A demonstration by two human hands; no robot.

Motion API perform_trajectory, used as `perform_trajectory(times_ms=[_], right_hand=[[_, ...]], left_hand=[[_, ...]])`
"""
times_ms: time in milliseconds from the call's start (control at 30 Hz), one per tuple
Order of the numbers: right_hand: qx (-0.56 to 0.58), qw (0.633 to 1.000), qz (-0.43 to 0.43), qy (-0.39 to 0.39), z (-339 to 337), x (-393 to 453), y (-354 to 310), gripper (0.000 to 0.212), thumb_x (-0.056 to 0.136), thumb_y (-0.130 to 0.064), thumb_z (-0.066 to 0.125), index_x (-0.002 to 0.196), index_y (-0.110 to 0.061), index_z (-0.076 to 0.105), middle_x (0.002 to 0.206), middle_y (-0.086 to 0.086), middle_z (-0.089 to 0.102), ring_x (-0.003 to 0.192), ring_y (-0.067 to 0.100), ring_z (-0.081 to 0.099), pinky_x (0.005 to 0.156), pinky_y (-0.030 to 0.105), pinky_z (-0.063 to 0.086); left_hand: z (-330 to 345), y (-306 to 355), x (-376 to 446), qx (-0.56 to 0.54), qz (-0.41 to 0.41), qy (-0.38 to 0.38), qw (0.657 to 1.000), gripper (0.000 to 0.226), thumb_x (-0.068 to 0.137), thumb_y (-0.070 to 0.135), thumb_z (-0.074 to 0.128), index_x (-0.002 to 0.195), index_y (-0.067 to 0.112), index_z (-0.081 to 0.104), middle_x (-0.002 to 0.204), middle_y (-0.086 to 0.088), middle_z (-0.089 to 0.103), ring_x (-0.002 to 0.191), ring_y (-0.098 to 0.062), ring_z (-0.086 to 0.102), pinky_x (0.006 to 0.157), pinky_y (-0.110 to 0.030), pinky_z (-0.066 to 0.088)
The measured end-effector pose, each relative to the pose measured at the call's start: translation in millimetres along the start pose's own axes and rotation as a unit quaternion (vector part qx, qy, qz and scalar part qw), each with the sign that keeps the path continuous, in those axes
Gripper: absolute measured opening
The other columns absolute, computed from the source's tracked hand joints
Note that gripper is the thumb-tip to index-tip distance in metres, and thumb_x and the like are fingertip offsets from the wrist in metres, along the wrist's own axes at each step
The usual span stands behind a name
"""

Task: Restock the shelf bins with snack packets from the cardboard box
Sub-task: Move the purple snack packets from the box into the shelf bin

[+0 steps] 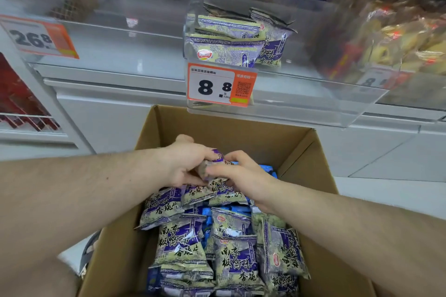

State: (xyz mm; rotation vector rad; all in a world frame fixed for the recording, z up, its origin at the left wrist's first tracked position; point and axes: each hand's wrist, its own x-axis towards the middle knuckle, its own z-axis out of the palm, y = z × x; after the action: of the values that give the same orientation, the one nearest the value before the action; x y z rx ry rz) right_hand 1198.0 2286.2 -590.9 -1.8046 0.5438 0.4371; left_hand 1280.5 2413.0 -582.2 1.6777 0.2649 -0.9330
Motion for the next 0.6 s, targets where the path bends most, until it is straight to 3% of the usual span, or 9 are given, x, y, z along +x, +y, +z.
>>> perform_trajectory(times_ms=[100, 167, 267, 333, 367, 433, 500, 600], right_hand=[[-0.012, 0.998, 0.029, 0.059, -26.7, 19.0, 3.5, 0.037, 0.086, -0.054, 0.057, 0.106, -0.023, 0.056, 0.1, 0.0, 0.06, 0.079, 0.023, 0.061, 0.071, 0.035, 0.045], [-0.216, 0.971, 0.076, 0.073, -50.5, 38.4, 24.5, 0.033, 0.088, -0.043, 0.057, 0.099, -0.013, 0.06, 0.091, 0.006, 0.061, 0.073, 0.022, 0.056, 0.068, 0.034, 0.044], [-0.539, 0.833, 0.12, -0.03, -64.9, 52.9, 67.8, 0.023, 0.085, -0.034, 0.059, 0.094, -0.014, 0.063, 0.094, 0.005, 0.063, 0.081, 0.022, 0.058, 0.076, 0.033, 0.052], [-0.602, 0.783, 0.137, -0.075, -65.1, 50.7, 90.7, 0.025, 0.081, -0.027, 0.06, 0.105, -0.018, 0.059, 0.1, 0.002, 0.062, 0.091, 0.023, 0.06, 0.083, 0.032, 0.052], [-0.619, 0.771, 0.126, -0.078, -63.5, 48.1, 99.0, 0.027, 0.083, -0.026, 0.059, 0.11, -0.021, 0.057, 0.106, 0.003, 0.062, 0.099, 0.024, 0.06, 0.086, 0.032, 0.05], [-0.642, 0.759, 0.089, -0.051, -61.3, 46.2, 115.1, 0.029, 0.089, -0.029, 0.056, 0.116, -0.021, 0.055, 0.118, 0.006, 0.062, 0.111, 0.027, 0.057, 0.091, 0.034, 0.047], [-0.669, 0.74, 0.062, -0.034, -59.6, 44.7, 120.5, 0.025, 0.09, -0.027, 0.054, 0.114, -0.019, 0.056, 0.119, 0.007, 0.062, 0.111, 0.028, 0.057, 0.089, 0.036, 0.046], [-0.691, 0.721, 0.027, -0.044, -61.9, 37.3, 103.6, 0.026, 0.088, -0.025, 0.053, 0.113, -0.017, 0.056, 0.113, 0.006, 0.062, 0.103, 0.028, 0.06, 0.083, 0.037, 0.048]], left_hand=[[-15.7, -5.1, 2.0, 0.077, 0.043, 0.022, 0.996, 0.065, 0.083, -0.006, 0.065, 0.131, 0.03, 0.041, 0.098, -0.015, 0.063, 0.057, -0.021, 0.061, 0.043, -0.028, 0.052], [-25.7, -6.7, 0.1, 0.158, 0.056, -0.007, 0.986, 0.061, 0.082, -0.007, 0.065, 0.124, 0.034, 0.048, 0.09, -0.014, 0.06, 0.048, -0.017, 0.051, 0.038, -0.022, 0.04], [-32.5, -8.3, 2.6, 0.263, 0.083, -0.044, 0.96, 0.056, 0.078, -0.005, 0.072, 0.114, 0.036, 0.057, 0.096, -0.012, 0.058, 0.05, -0.017, 0.049, 0.043, -0.024, 0.038], [-34.4, -8.7, 6.7, 0.289, 0.097, -0.057, 0.951, 0.059, 0.074, -0.007, 0.075, 0.106, 0.04, 0.06, 0.108, -0.011, 0.06, 0.07, -0.031, 0.064, 0.06, -0.039, 0.054], [-35.4, -8.9, 7.5, 0.295, 0.1, -0.061, 0.948, 0.06, 0.072, -0.009, 0.075, 0.103, 0.041, 0.061, 0.112, -0.013, 0.06, 0.083, -0.038, 0.067, 0.072, -0.05, 0.056], [-38.8, -10.0, 9.1, 0.293, 0.103, -0.082, 0.947, 0.064, 0.069, -0.011, 0.074, 0.099, 0.044, 0.064, 0.116, -0.017, 0.059, 0.088, -0.036, 0.064, 0.085, -0.059, 0.051], [-42.3, -10.3, 8.7, 0.293, 0.1, -0.107, 0.945, 0.067, 0.068, -0.013, 0.07, 0.096, 0.048, 0.065, 0.119, -0.019, 0.058, 0.085, -0.03, 0.058, 0.082, -0.055, 0.052], [-46.9, -9.8, 5.0, 0.301, 0.088, -0.124, 0.941, 0.069, 0.065, -0.013, 0.065, 0.096, 0.049, 0.065, 0.126, -0.028, 0.055, 0.079, -0.027, 0.052, 0.065, -0.041, 0.044]])
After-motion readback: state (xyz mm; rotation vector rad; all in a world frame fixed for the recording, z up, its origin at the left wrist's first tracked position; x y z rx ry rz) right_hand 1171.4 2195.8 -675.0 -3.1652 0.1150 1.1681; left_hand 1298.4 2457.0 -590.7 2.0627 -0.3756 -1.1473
